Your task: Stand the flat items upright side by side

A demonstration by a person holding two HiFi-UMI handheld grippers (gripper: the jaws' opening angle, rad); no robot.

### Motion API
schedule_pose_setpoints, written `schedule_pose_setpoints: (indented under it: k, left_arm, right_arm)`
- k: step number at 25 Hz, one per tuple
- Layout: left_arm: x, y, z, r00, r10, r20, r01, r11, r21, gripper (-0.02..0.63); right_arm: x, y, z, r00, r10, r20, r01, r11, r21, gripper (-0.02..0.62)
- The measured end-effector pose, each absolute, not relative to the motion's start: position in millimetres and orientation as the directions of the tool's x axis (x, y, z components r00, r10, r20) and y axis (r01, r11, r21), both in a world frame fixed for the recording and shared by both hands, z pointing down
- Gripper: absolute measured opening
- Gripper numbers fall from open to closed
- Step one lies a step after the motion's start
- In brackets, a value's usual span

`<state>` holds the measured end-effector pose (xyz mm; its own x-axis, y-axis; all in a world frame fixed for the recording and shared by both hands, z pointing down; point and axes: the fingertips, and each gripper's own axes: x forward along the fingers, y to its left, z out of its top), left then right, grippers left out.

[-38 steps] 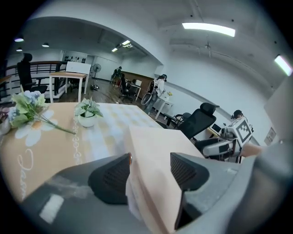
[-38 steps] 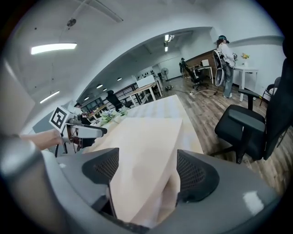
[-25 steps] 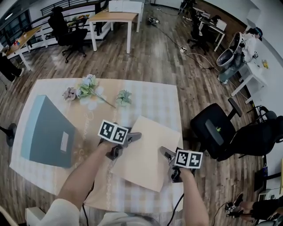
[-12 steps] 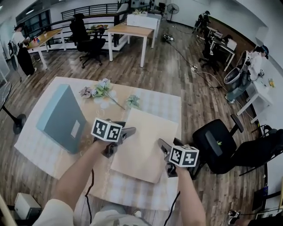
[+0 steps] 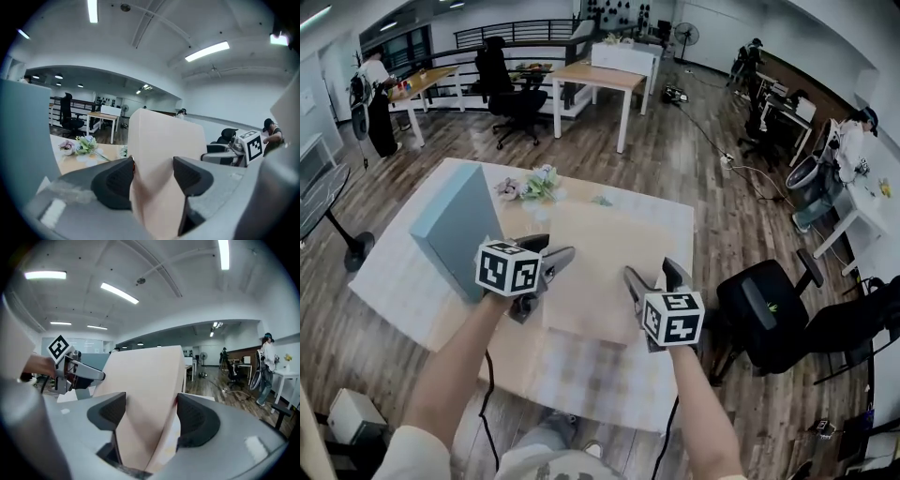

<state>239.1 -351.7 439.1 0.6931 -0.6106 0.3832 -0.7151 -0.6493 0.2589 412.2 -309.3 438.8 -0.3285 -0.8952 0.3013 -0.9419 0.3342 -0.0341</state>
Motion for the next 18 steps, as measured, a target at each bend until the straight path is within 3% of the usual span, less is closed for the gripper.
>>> schedule_pose_setpoints:
  k: [7,18]
  left_arm:
    - [223,-312,427,0.649,-0.662,0.374,-0.754,-0.626,0.201,0.278]
    - [209,-244,428,0.540,-0.743,0.396,-0.836,-0.527,0.150,0.278]
  right_arm:
    - [398,-275,422,-0.368,-0.901,0.228,-0.928,0.373,-0.026,0.322]
    - [385,-210,419,-0.436,-0.869,0.235,-0.891,0.453,0.019,0.322]
